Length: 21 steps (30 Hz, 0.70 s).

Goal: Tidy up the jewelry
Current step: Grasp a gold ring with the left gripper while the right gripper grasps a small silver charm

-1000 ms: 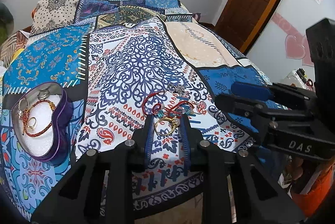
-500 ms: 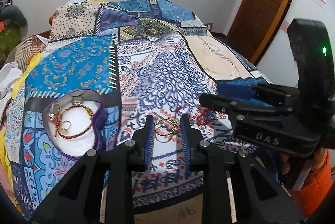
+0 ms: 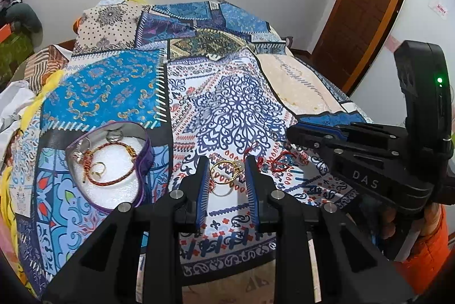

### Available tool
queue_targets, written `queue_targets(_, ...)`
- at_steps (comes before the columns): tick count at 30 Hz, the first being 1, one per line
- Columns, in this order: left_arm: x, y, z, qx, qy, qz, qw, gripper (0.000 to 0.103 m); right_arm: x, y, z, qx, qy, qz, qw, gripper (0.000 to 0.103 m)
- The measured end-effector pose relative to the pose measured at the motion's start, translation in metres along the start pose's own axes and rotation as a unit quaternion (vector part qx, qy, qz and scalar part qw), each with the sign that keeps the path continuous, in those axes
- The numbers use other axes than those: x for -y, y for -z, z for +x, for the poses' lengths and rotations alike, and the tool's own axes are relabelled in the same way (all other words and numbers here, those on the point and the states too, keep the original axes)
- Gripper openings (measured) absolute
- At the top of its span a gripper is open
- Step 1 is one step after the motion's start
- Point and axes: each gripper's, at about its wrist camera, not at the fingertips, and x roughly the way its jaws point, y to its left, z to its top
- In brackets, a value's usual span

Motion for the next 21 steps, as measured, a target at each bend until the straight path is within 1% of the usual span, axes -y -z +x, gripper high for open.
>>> queue_targets(10,-0.003,-0.005,-0.039,0.038,-0.009,-0.005,0.9992,0.024,-0.008,-0.013,-0.047,0.057,0.01,0.001,0.998,0.009)
queue_targets(17,-0.01,-0.007,-0.068,0.067,-0.018,-0.005,0.9976,0.024,-0.031,-0.023,-0.077,0.095,0.016,-0.016,0.995,0.009)
queue_targets(21,-0.016,-0.008,-0.082,0.08,-0.025,-0.004,0.9965,0.024,-0.046,-0.027,-0.085,0.11,0.011,-0.024,0.994,0.009)
